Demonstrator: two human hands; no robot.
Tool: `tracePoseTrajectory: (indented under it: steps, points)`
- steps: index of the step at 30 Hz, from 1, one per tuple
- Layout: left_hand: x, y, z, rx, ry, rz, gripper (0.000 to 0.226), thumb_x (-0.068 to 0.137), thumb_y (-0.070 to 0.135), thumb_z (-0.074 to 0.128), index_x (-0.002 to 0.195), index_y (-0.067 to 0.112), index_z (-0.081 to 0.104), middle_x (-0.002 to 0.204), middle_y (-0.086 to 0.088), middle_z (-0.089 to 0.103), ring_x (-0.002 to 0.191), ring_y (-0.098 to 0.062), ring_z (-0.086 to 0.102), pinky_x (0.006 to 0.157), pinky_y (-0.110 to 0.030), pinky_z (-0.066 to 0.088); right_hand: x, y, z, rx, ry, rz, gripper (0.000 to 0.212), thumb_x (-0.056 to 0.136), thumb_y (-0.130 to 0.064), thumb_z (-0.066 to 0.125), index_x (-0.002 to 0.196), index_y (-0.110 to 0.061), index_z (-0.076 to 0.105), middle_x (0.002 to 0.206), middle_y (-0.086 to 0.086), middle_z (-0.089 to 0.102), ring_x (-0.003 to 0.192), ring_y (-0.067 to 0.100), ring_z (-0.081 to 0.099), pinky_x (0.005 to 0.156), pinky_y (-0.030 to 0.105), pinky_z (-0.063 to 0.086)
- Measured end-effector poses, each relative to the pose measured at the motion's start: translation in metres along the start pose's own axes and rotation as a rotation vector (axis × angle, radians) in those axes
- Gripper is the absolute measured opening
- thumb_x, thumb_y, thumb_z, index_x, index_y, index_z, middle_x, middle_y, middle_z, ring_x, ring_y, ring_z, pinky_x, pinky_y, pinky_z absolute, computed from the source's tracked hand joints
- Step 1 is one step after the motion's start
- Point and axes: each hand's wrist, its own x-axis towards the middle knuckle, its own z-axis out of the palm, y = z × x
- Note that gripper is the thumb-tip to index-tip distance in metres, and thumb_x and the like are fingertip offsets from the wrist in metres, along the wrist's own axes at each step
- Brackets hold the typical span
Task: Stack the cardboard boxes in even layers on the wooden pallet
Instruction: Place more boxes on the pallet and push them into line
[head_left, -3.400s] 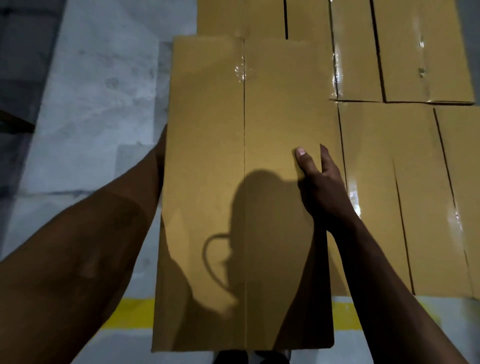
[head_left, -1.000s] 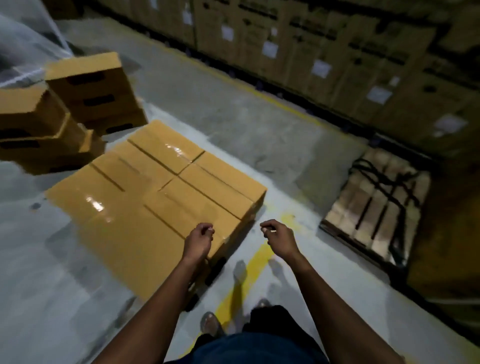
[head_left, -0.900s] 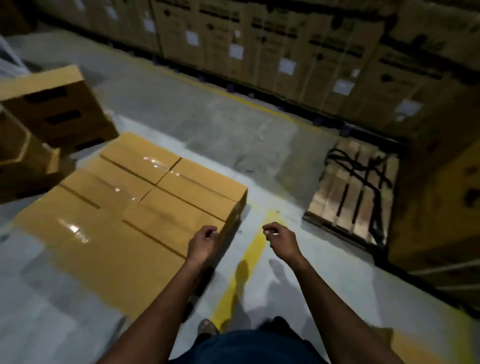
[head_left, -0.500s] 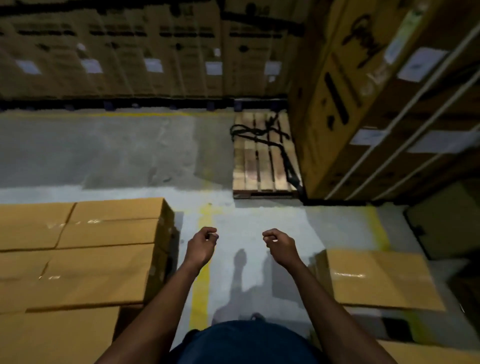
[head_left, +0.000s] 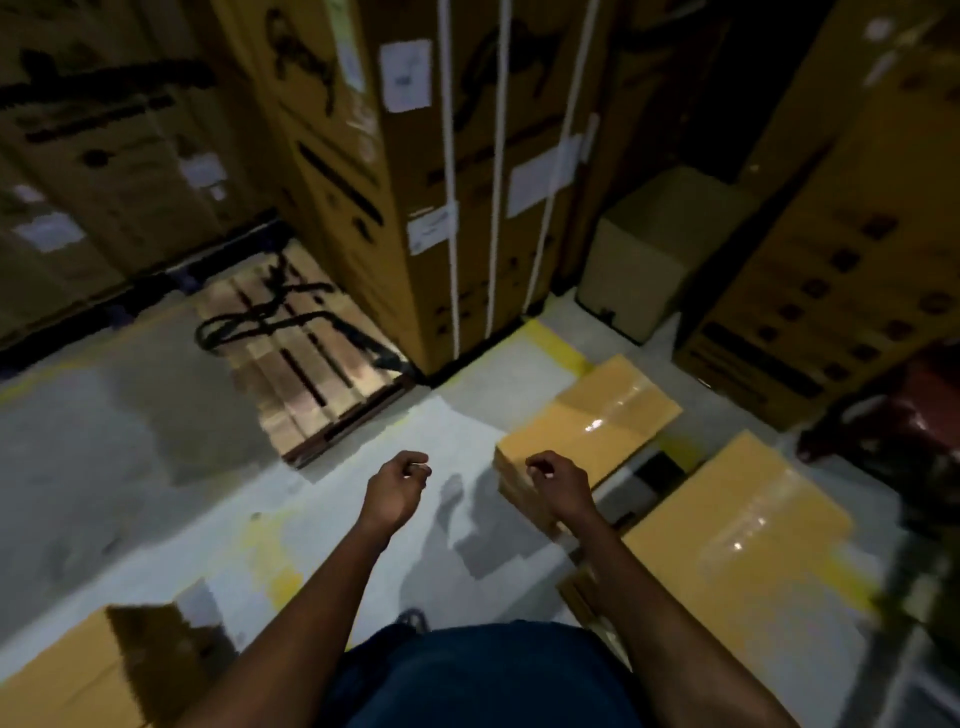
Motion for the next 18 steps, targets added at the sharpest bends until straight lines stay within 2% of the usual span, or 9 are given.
tracePoseTrajectory:
  steps: [3,6,8,11,15,18]
  points:
    - [0.029,0.020,0.017,0.072,-0.122,0.054,0.019,0.095,0.033,0.055,0.109,0.033,0.069,0.104,0.005,0.075,0.100,-0.021,0.070,0.090,-0.043,0.056,-0.007,0.020,-0.013,0.034,0.111,0.086,0.016,0.098,-0.021,0.062,0.110,-0.023,0.074,0.107,-0.006,0.074,0.101,0.010,0.065,0.085,0.025,0.048]
    - [0.059,0.038,0.038,0.166,-0.256,0.125,0.022,0.099,0.022,0.053,0.111,0.033,0.068,0.104,0.008,0.075,0.099,-0.019,0.070,0.088,-0.043,0.057,-0.021,0.031,-0.025,0.139,0.218,0.213,0.016,0.099,-0.015,0.061,0.107,-0.022,0.072,0.106,-0.001,0.073,0.100,0.018,0.069,0.081,0.026,0.054]
    - [0.075,0.048,0.050,0.232,-0.318,0.188,0.019,0.095,0.032,0.055,0.109,0.036,0.067,0.102,0.011,0.076,0.097,-0.014,0.071,0.089,-0.044,0.059,-0.031,0.032,-0.032,0.203,0.266,0.314,0.021,0.100,-0.009,0.058,0.115,-0.013,0.071,0.110,0.005,0.071,0.099,0.020,0.066,0.077,0.020,0.050]
    - [0.102,0.059,0.064,0.294,-0.436,0.267,0.031,0.084,0.050,0.054,0.108,0.037,0.069,0.103,0.009,0.076,0.098,-0.014,0.071,0.091,-0.046,0.059,-0.041,0.036,-0.032,0.208,0.387,0.383,0.021,0.101,-0.010,0.059,0.115,-0.013,0.074,0.113,0.001,0.072,0.108,0.016,0.065,0.085,0.017,0.044]
    - [0.122,0.079,0.074,0.356,-0.551,0.336,0.037,0.084,0.047,0.054,0.114,0.033,0.070,0.106,0.005,0.076,0.098,-0.016,0.071,0.091,-0.048,0.059,-0.049,0.029,-0.026,0.289,0.493,0.460,0.019,0.100,-0.010,0.061,0.113,-0.013,0.075,0.110,-0.001,0.071,0.103,0.011,0.062,0.083,0.011,0.039]
    - [0.134,0.090,0.078,0.402,-0.603,0.376,0.033,0.089,0.040,0.055,0.116,0.030,0.070,0.108,0.003,0.076,0.097,-0.018,0.071,0.090,-0.047,0.059,-0.051,0.020,-0.020,0.306,0.535,0.472,0.018,0.099,-0.011,0.062,0.108,-0.019,0.075,0.112,-0.002,0.073,0.107,0.013,0.066,0.088,0.016,0.043]
